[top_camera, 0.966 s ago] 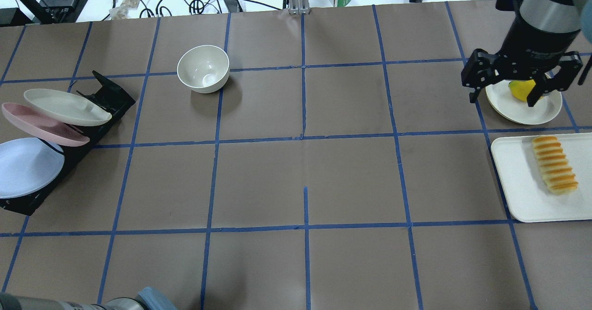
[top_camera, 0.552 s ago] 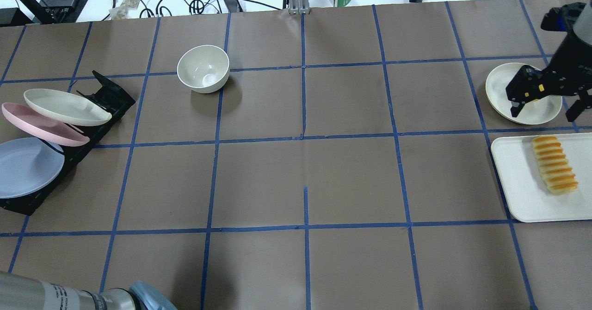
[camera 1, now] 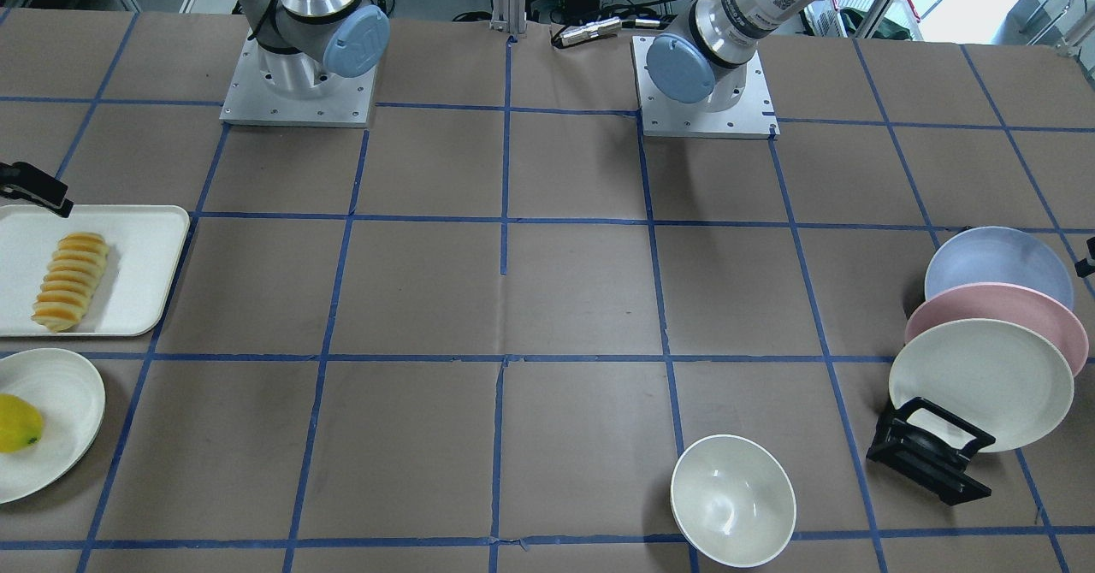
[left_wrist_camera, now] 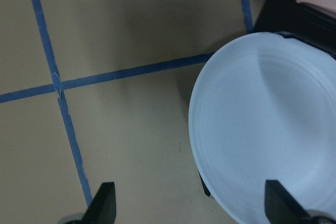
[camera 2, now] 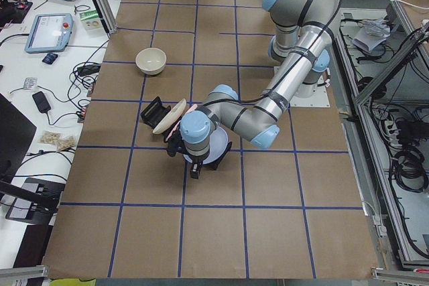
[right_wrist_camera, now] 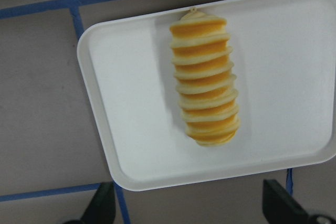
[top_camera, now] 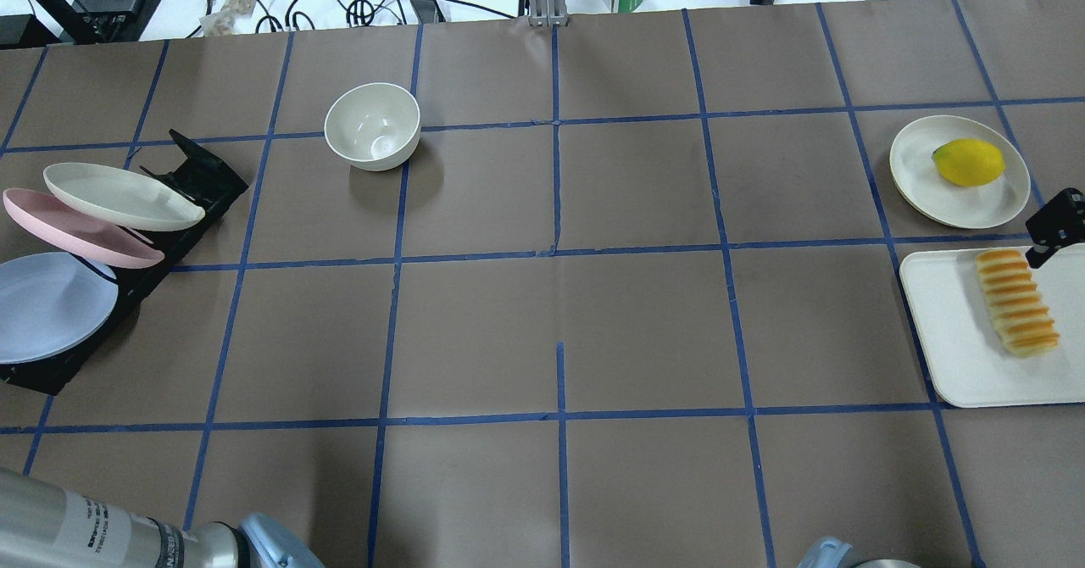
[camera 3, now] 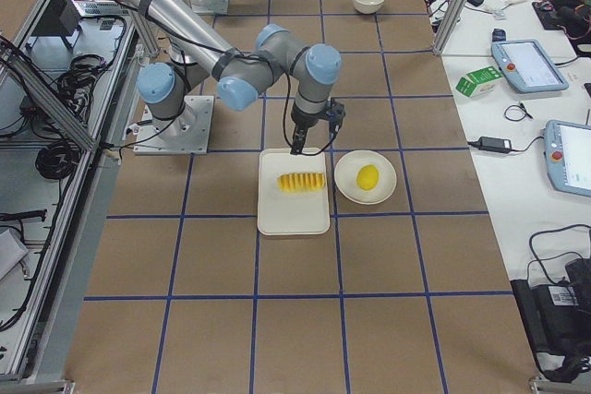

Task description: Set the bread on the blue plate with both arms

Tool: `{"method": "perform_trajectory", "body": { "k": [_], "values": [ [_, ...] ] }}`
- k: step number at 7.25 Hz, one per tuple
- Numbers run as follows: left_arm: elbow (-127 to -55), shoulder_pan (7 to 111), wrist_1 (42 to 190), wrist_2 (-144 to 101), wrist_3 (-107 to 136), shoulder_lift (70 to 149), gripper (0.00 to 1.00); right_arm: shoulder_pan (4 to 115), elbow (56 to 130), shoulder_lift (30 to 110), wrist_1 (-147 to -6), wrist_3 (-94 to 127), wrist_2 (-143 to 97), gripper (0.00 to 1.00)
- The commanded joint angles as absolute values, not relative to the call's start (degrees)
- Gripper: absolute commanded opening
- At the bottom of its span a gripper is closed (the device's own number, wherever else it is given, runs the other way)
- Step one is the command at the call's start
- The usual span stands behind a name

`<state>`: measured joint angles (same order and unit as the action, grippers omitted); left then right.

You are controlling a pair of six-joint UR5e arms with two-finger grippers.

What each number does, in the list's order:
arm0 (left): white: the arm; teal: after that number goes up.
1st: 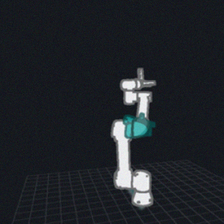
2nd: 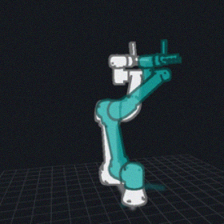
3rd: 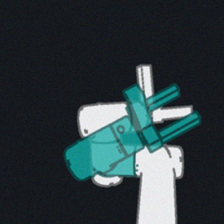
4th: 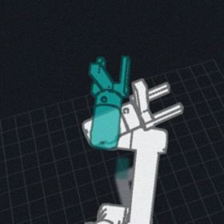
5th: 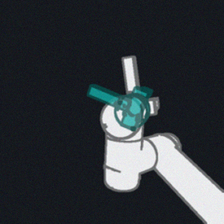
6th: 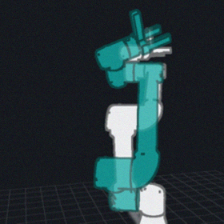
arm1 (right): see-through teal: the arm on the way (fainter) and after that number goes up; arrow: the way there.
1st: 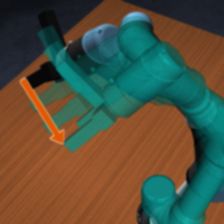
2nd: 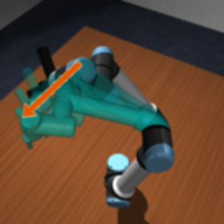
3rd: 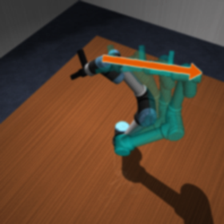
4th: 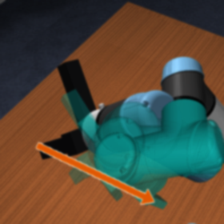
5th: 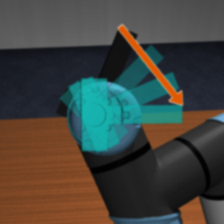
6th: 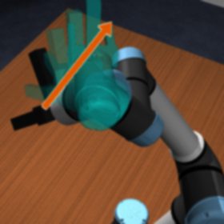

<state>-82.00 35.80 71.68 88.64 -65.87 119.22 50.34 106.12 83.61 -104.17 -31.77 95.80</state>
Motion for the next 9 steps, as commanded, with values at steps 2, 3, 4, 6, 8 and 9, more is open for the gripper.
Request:
{"method": "perform_trajectory", "body": {
  "k": [2,3,4,6,8,9],
  "values": [
    [-81.9,36.3,71.5,86.6,-63.6,123.0,1.00,47.5,107.0,76.8,-111.6,-38.5,95.5,1.00],
    [-81.9,36.2,71.8,86.4,-63.4,123.4,0.94,47.5,107.2,74.7,-112.4,-38.5,95.4,1.00],
    [-81.9,36.2,72.2,86.4,-63.4,123.5,0.73,47.5,107.5,73.7,-112.8,-38.1,95.4,1.00],
    [-82.1,36.2,72.3,86.6,-63.5,124.0,0.61,47.5,107.8,69.9,-115.5,-38.0,95.5,1.00],
    [-81.8,36.2,72.3,86.8,-63.5,124.2,0.24,47.6,107.8,67.8,-115.3,-34.4,95.6,1.00],
    [-81.7,36.2,72.2,86.8,-63.5,124.1,0.00,47.6,107.8,66.9,-115.2,-33.6,95.7,1.00]
  ]
}}
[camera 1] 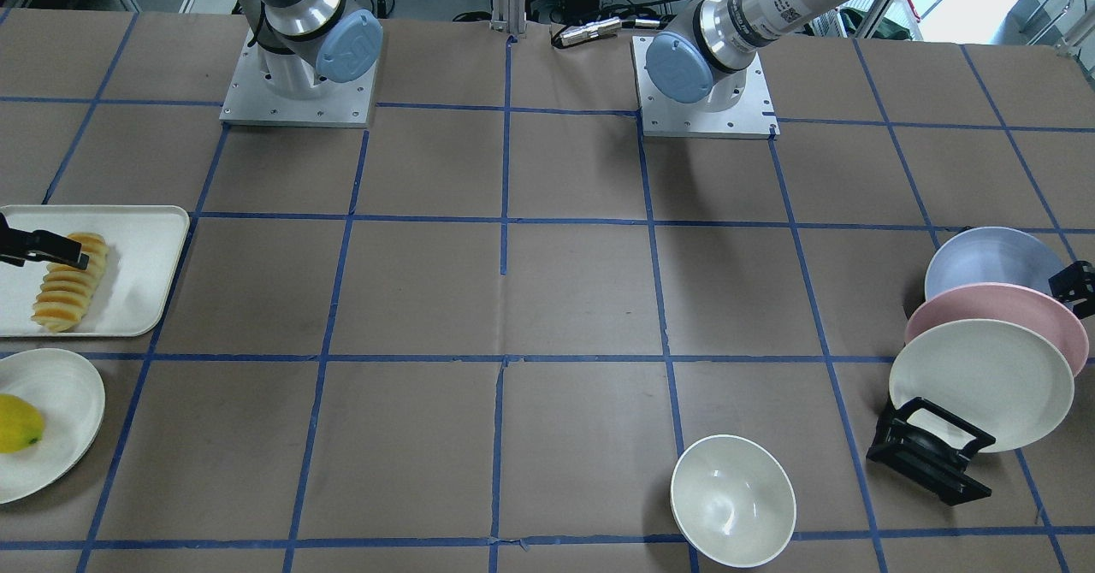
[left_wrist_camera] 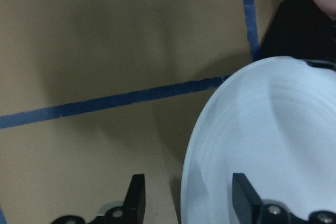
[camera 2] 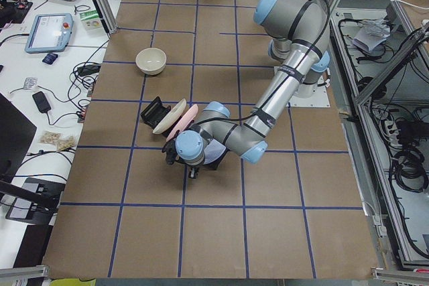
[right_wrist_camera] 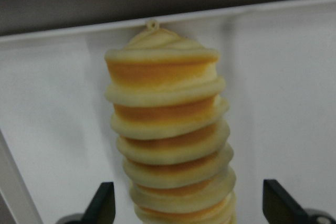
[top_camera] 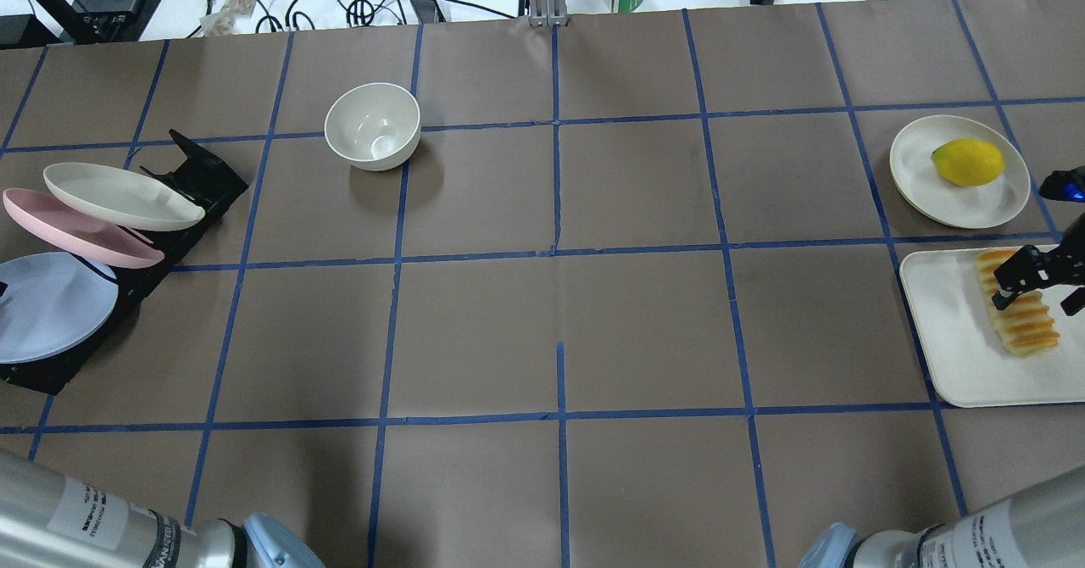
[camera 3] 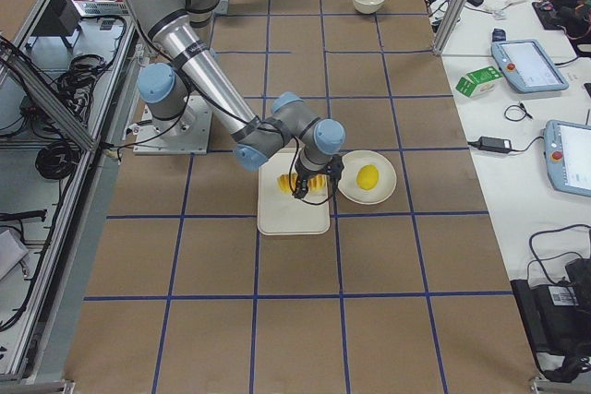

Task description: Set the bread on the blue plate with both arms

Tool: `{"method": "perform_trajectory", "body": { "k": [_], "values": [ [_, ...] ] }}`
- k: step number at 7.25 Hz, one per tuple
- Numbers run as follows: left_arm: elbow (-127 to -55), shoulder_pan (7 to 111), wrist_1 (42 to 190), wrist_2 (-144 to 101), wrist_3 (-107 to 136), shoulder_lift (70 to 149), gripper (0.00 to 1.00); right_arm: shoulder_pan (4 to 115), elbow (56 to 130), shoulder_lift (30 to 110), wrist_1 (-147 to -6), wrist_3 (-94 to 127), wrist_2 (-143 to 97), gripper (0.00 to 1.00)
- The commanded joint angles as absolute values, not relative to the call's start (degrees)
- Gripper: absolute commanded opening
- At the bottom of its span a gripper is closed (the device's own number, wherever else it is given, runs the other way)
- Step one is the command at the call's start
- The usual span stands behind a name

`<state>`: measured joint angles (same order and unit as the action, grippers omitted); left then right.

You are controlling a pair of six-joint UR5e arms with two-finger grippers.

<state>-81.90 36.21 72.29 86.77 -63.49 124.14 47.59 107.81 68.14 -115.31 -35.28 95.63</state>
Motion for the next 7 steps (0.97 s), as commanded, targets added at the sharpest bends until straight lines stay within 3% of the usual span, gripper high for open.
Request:
{"method": "perform_trajectory", "body": {
  "k": [1,3,7],
  "values": [
    [-81.7,36.2,72.2,86.8,-62.8,124.1,0.00,47.6,107.8,66.2,-115.3,-33.6,95.5,1.00],
    [-81.7,36.2,72.2,86.9,-62.7,123.8,0.00,47.8,107.7,66.7,-114.4,-31.2,96.6,0.01],
    [-82.2,36.7,80.0,88.3,-62.8,117.4,0.00,50.5,103.5,73.1,-107.0,-29.9,97.9,0.00]
  ]
}}
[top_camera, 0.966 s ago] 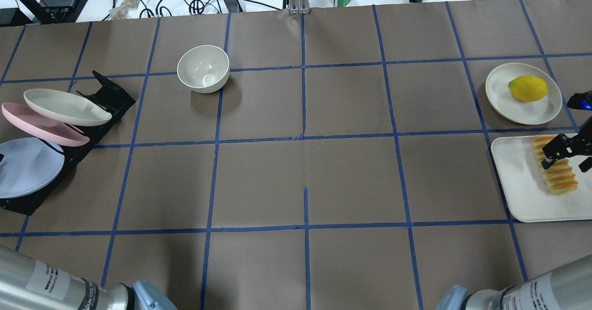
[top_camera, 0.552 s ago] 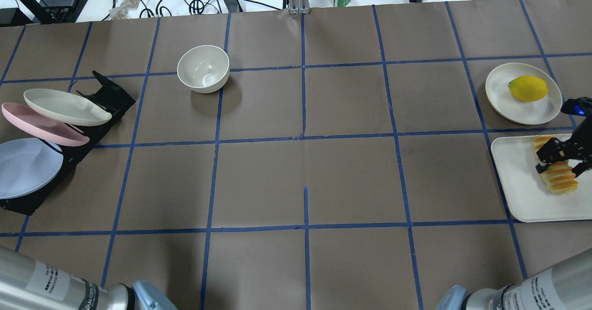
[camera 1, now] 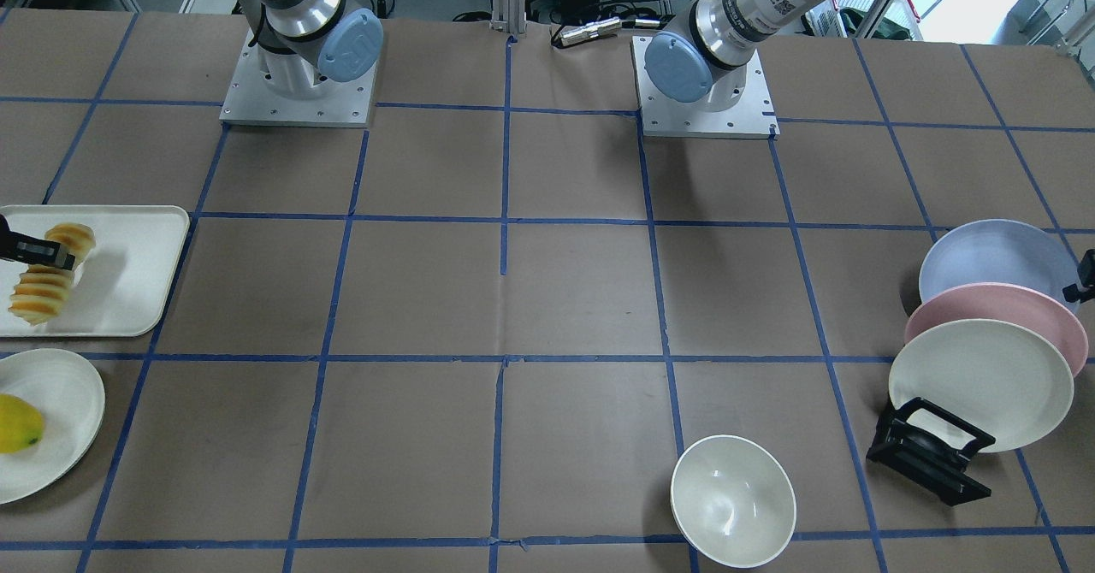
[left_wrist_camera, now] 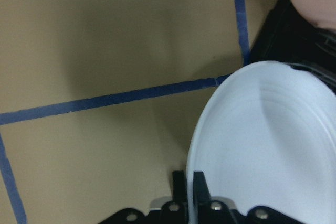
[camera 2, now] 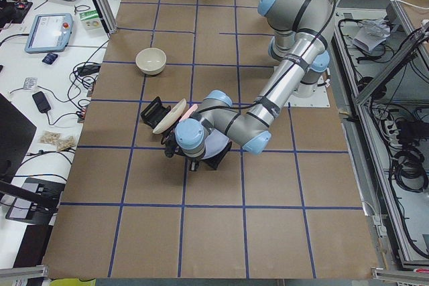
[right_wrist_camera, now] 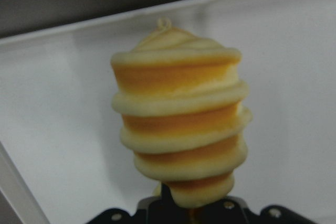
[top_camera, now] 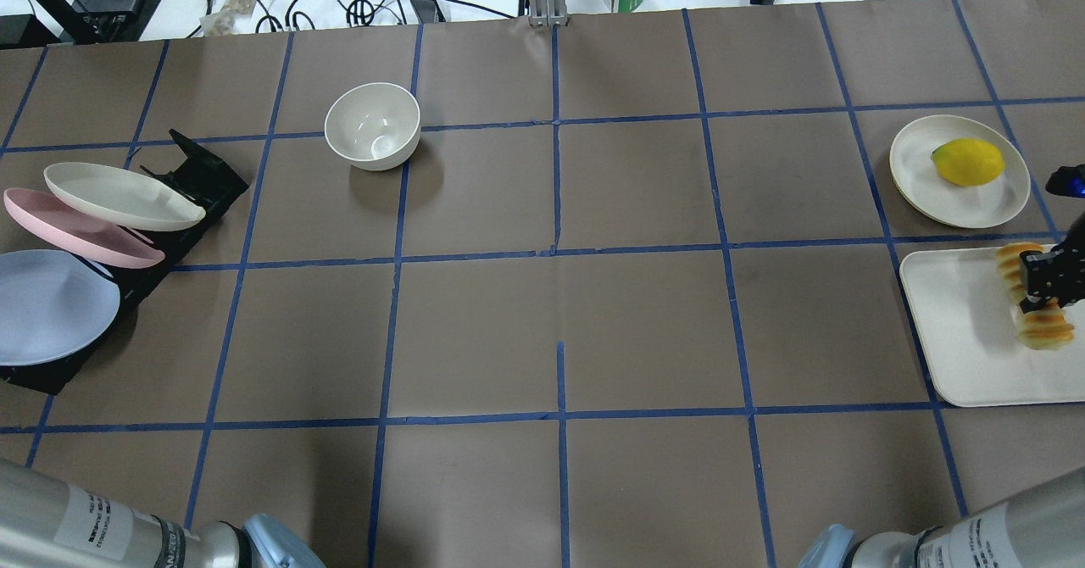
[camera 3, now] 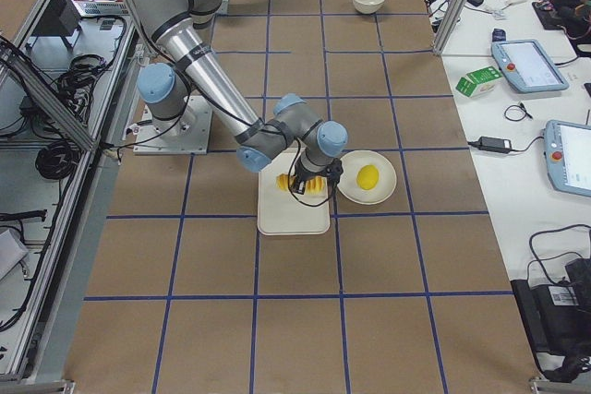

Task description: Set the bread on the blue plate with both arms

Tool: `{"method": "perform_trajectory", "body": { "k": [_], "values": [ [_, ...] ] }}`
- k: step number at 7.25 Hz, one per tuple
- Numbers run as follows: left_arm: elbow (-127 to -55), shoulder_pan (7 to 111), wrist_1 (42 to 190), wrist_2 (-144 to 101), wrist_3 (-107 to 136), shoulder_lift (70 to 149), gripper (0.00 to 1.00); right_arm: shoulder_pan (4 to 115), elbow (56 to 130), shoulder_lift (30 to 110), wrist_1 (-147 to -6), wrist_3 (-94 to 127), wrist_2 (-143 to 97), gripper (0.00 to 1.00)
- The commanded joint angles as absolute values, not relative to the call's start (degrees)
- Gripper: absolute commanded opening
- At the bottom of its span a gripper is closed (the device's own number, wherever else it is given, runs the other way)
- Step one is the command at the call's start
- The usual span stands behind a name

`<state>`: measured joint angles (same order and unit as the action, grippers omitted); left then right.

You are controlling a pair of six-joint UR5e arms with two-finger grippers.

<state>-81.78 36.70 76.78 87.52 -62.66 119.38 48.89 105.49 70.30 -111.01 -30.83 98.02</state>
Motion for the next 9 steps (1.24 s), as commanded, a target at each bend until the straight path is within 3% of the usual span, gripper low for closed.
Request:
{"method": "perform_trajectory", "body": {
  "k": [1,3,5,9],
  "values": [
    [-82.6,36.6,81.8,88.3,-63.0,115.9,0.00,53.3,100.4,76.6,-101.0,-28.2,97.6,0.00],
    [-83.0,36.6,84.9,88.3,-63.0,113.7,0.00,60.5,94.9,80.2,-91.9,-22.1,95.2,0.00],
    [-84.8,37.6,91.6,88.0,-62.3,109.9,0.00,65.8,94.0,82.4,-89.6,-20.5,94.4,0.00],
    [-103.1,43.1,91.1,83.3,-55.6,96.7,0.00,69.3,94.0,83.1,-89.3,-15.0,87.6,0.00]
  ]
}}
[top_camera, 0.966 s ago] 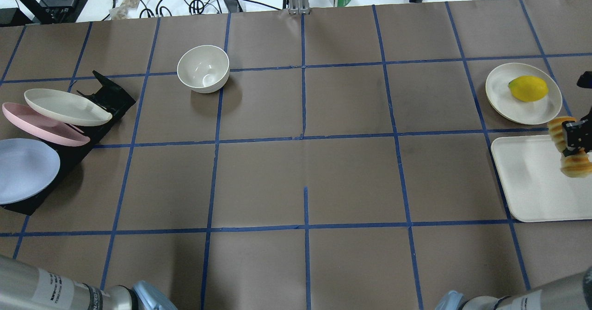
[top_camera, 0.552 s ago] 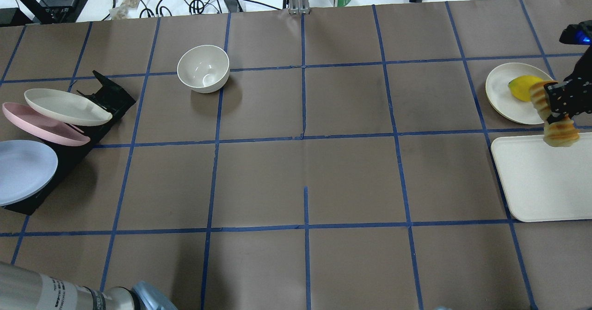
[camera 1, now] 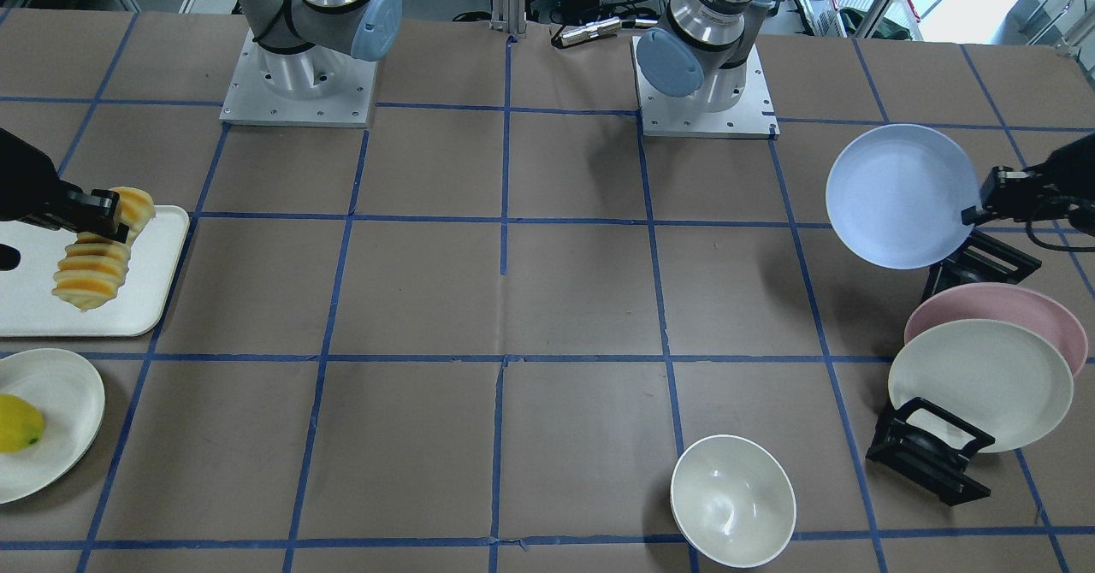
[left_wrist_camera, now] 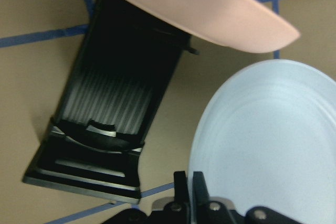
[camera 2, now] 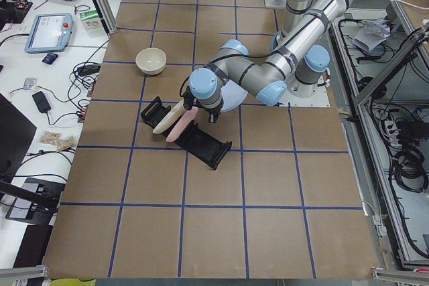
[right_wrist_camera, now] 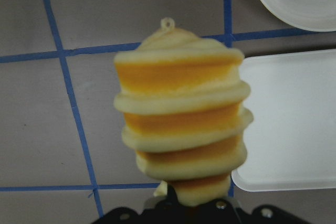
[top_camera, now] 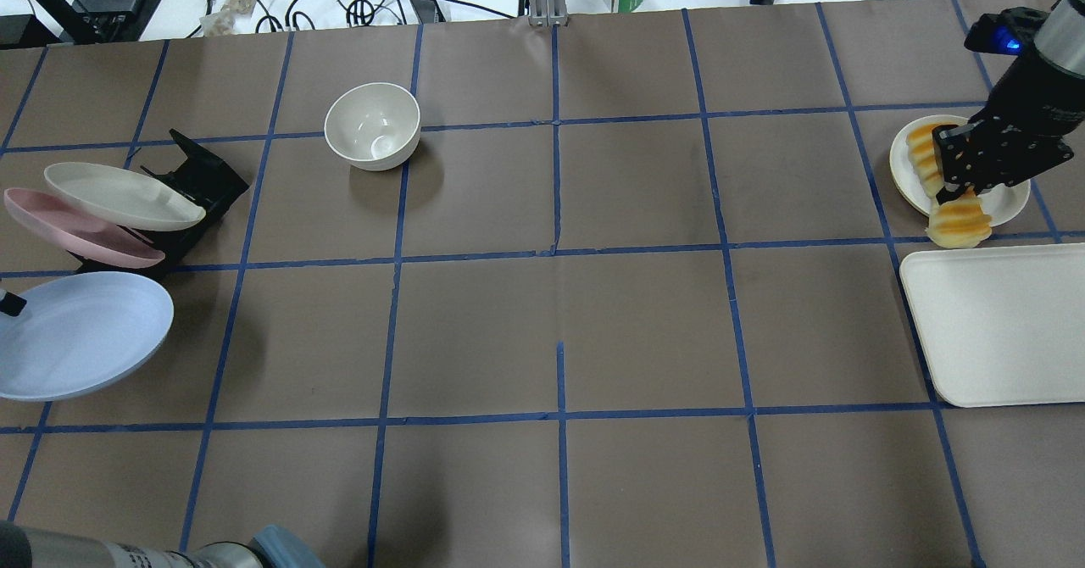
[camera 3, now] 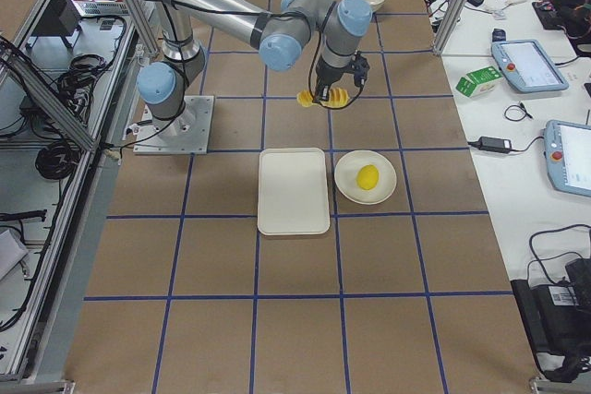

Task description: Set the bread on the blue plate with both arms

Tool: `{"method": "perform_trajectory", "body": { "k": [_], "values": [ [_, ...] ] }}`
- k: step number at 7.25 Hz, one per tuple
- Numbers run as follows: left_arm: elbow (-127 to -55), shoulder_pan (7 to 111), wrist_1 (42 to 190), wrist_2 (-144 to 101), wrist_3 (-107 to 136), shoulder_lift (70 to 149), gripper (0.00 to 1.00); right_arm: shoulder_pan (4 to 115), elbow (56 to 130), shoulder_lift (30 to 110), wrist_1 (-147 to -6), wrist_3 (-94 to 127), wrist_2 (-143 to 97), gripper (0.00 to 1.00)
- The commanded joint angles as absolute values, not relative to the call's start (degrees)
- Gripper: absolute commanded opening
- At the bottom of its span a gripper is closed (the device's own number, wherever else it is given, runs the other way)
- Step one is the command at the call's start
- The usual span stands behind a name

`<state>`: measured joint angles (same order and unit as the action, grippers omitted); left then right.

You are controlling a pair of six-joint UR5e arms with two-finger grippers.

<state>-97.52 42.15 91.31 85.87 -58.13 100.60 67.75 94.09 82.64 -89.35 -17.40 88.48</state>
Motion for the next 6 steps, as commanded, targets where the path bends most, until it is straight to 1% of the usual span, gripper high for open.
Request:
{"method": "perform_trajectory", "body": {
  "k": [1,3,4,5,6],
  "values": [
    [-106.1,45.2,91.1,81.1,-50.8,93.9,0.00,72.2,94.0,83.8,-89.3,-11.5,87.6,0.00],
    [-108.5,55.5,87.2,76.0,-40.5,90.9,0.00,78.5,93.8,84.0,-89.5,-2.3,87.6,0.00],
    [-109.8,62.2,82.1,70.5,-32.9,91.5,0.00,80.4,93.8,83.9,-89.8,0.3,87.5,0.00],
    [-112.9,69.3,69.4,69.4,-22.8,92.3,0.00,81.5,93.9,83.9,-90.0,2.0,87.3,0.00],
    [-117.1,73.5,57.4,69.1,-16.2,93.8,0.00,82.3,93.9,83.9,-90.0,4.0,87.2,0.00]
  ]
}}
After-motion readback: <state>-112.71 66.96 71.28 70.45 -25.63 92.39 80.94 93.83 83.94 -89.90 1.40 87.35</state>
